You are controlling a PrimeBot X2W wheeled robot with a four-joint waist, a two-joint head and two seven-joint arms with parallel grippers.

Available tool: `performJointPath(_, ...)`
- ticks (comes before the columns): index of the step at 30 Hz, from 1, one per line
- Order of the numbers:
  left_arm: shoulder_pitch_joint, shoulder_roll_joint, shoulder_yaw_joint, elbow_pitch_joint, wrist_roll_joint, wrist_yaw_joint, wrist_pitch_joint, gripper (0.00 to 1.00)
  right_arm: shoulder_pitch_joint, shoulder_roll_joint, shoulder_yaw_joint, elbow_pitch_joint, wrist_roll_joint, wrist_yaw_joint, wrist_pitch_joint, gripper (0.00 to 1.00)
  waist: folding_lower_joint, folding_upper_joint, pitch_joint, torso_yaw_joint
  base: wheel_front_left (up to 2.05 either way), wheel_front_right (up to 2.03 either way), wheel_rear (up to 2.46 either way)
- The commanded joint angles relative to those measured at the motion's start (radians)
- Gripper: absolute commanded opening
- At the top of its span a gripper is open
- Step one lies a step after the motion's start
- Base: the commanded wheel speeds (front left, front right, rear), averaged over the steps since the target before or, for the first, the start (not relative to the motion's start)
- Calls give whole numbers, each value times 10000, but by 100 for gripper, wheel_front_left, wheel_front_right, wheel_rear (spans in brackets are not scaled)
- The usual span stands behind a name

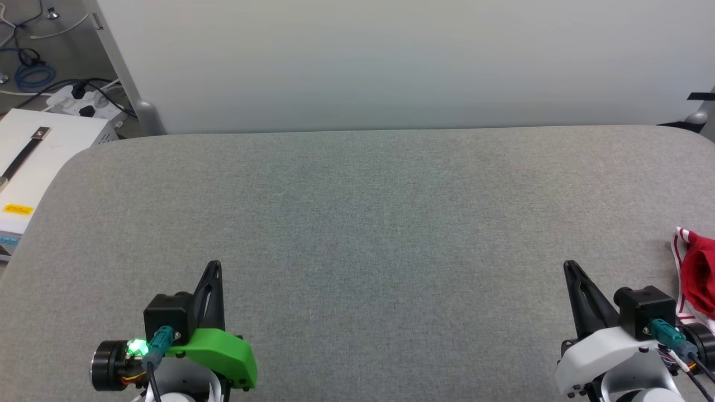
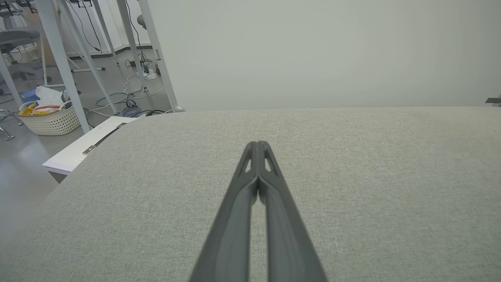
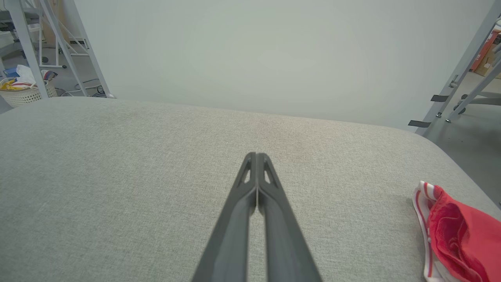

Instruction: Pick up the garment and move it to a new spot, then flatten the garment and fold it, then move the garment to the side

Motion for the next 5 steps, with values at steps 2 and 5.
performJointPath(2,-146,-111,121,-68,209,-86,71,0,-233,12,18,88,-128,-6,1,0,0,0,10,2,0,0,0)
performJointPath(5,-150,-165,184,-105,318,-119,130,0,-278,14,24,134,-170,-7,9,0,0,0,23,5,0,0,0)
